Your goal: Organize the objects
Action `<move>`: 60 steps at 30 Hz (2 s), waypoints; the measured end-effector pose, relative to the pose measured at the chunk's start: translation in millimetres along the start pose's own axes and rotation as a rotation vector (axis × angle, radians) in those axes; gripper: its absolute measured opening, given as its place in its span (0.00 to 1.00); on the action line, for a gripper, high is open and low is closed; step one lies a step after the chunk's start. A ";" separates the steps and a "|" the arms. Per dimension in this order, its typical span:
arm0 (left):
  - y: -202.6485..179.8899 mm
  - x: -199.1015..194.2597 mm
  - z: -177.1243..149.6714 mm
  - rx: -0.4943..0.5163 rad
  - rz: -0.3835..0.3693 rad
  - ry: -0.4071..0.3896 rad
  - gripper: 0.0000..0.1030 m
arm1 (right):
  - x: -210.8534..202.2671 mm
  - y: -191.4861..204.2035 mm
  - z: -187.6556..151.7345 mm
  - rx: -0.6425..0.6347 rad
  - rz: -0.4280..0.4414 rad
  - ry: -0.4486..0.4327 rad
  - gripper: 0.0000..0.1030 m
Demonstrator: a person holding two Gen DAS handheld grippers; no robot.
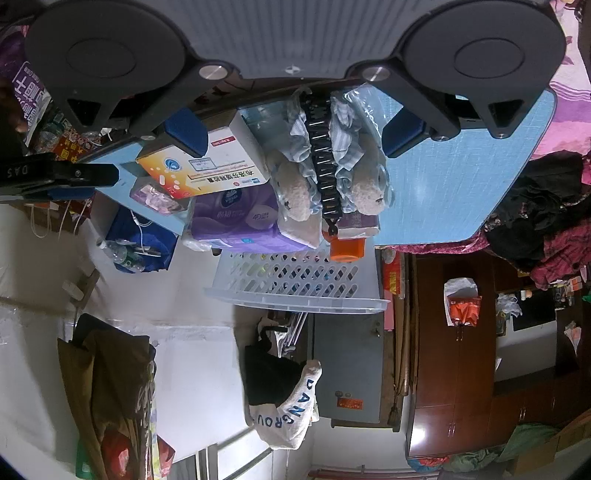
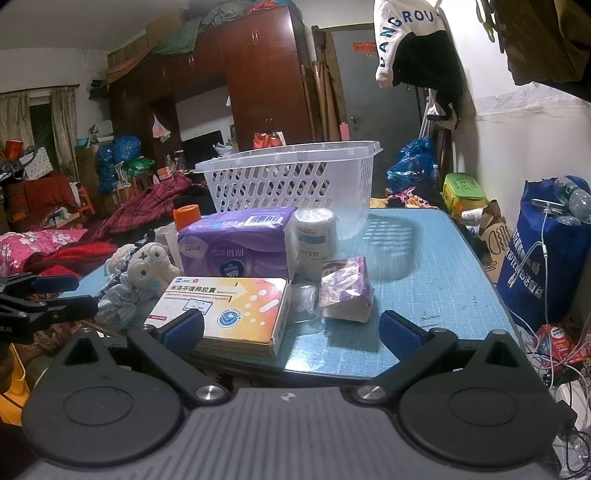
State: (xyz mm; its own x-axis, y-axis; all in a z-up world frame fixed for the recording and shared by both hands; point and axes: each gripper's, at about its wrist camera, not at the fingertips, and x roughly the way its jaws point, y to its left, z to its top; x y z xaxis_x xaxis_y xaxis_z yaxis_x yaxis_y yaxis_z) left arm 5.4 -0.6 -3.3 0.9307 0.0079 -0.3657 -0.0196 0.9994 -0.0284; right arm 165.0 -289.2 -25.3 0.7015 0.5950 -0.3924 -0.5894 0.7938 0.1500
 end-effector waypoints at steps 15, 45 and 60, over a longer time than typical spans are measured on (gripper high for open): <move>0.1 0.3 0.0 0.008 0.012 -0.002 0.98 | 0.3 0.5 0.1 -0.002 0.006 -0.002 1.00; 2.5 4.0 -0.4 0.004 0.026 0.003 0.98 | 0.7 -0.9 -1.5 0.005 0.016 0.001 1.00; 1.0 5.3 -0.7 0.011 0.025 0.003 0.98 | 3.3 -4.7 -1.5 0.011 0.013 0.006 1.00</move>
State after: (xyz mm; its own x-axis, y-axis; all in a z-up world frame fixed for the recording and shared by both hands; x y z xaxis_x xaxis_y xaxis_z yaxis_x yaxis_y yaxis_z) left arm 10.0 0.5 -5.9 0.9288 0.0329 -0.3692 -0.0388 0.9992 -0.0085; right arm 169.5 -291.1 -28.7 0.6913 0.6046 -0.3958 -0.5942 0.7873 0.1648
